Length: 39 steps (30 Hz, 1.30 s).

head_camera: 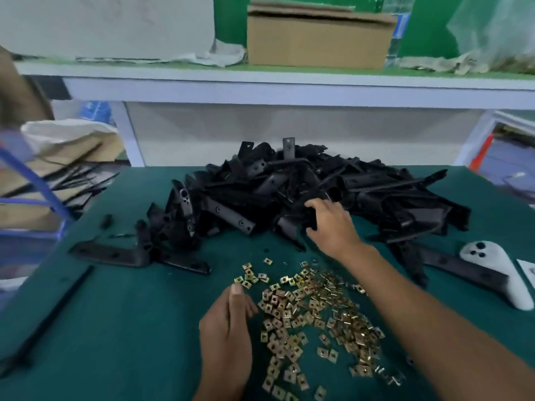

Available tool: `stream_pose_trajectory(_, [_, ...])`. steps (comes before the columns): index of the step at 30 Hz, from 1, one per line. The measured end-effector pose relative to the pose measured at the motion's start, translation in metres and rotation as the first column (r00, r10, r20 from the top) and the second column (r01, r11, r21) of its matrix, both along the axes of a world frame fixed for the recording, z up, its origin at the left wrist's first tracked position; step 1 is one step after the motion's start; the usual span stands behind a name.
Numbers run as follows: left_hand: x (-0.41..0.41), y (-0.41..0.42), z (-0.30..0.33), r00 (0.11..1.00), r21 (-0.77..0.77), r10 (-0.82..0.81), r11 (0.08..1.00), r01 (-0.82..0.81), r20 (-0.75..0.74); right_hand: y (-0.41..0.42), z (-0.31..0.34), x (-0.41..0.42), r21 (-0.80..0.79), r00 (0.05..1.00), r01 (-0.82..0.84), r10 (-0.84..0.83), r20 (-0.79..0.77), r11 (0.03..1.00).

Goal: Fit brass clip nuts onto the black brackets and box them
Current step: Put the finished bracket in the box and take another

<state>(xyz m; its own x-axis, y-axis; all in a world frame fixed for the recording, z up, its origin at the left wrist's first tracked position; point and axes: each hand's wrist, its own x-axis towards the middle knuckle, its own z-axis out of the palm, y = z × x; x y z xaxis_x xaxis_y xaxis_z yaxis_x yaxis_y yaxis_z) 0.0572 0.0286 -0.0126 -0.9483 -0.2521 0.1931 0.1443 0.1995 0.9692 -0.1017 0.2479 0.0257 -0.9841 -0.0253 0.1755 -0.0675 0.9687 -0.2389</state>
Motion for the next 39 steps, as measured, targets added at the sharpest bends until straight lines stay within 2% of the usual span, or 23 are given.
stream_pose_trajectory(3, [-0.002,-0.002,-0.001,1.000,0.039,0.019,0.999,-0.019,-0.001,-0.001,-0.008,-0.018,0.156,0.998,0.038,-0.030,-0.054,0.987])
stream_pose_trajectory(5, [-0.004,-0.001,0.000,1.000,0.044,0.026,0.999,-0.026,-0.002,-0.001,-0.003,-0.011,0.162,0.986,0.022,0.005,-0.165,0.986])
stream_pose_trajectory(7, [-0.004,-0.002,0.000,1.000,0.024,0.030,0.999,-0.030,0.000,-0.003,0.010,0.007,0.068,0.957,-0.018,0.037,-0.287,0.998])
stream_pose_trajectory(8, [-0.003,-0.003,0.000,1.000,0.013,0.030,0.999,-0.030,0.004,-0.004,0.018,0.021,-0.044,0.954,-0.051,0.035,-0.297,0.998])
stream_pose_trajectory(10, [-0.001,-0.003,0.002,1.000,0.047,0.011,0.999,-0.010,-0.017,-0.009,0.030,0.059,-0.376,0.990,-0.116,0.076,-0.122,0.919])
stream_pose_trajectory(12, [0.001,-0.003,0.008,0.995,0.122,-0.076,0.989,0.084,-0.068,-0.019,0.033,0.104,-0.694,0.945,-0.107,0.290,0.152,0.712])
stream_pose_trajectory(14, [0.001,-0.002,0.009,0.982,0.205,-0.158,0.963,0.176,-0.101,-0.023,0.024,0.140,-0.816,0.821,-0.020,0.475,0.316,0.577])
stream_pose_trajectory(15, [0.001,-0.002,0.010,0.976,0.244,-0.185,0.947,0.208,-0.114,-0.021,0.016,0.153,-0.831,0.775,-0.005,0.528,0.348,0.556])
stream_pose_trajectory(16, [0.002,-0.002,0.011,0.973,0.247,-0.193,0.944,0.219,-0.124,-0.017,0.009,0.162,-0.826,0.758,-0.008,0.542,0.362,0.563])
stream_pose_trajectory(18, [0.003,-0.002,0.015,0.977,0.200,-0.170,0.961,0.193,-0.127,-0.004,-0.002,0.170,-0.755,0.831,-0.062,0.453,0.324,0.653])
stream_pose_trajectory(19, [0.004,-0.002,0.014,0.979,0.189,-0.165,0.964,0.187,-0.123,0.005,-0.006,0.170,-0.654,0.884,-0.124,0.383,0.269,0.746])
stream_pose_trajectory(21, [0.006,0.000,0.016,0.978,0.179,-0.177,0.964,0.195,-0.111,0.021,-0.014,0.170,-0.326,0.930,-0.266,0.331,0.163,0.907])
stream_pose_trajectory(22, [0.007,0.001,0.017,0.976,0.168,-0.191,0.964,0.207,-0.107,0.026,-0.019,0.169,-0.209,0.926,-0.314,0.347,0.147,0.926])
stream_pose_trajectory(23, [0.008,0.003,0.017,0.973,0.151,-0.207,0.964,0.220,-0.100,0.029,-0.023,0.168,-0.169,0.921,-0.340,0.364,0.138,0.925])
stream_pose_trajectory(30, [0.010,0.009,0.012,0.937,0.100,-0.350,0.932,0.349,-0.007,0.024,-0.028,0.166,-0.072,0.934,-0.354,0.356,0.017,0.933])
stream_pose_trajectory(35, [0.007,0.004,0.011,0.933,0.135,-0.361,0.923,0.359,-0.013,0.025,-0.023,0.165,-0.159,0.951,-0.301,0.309,0.027,0.940])
stream_pose_trajectory(39, [0.005,0.004,0.013,0.922,0.195,-0.386,0.904,0.381,-0.010,0.030,-0.021,0.164,-0.125,0.934,-0.335,0.346,0.084,0.934])
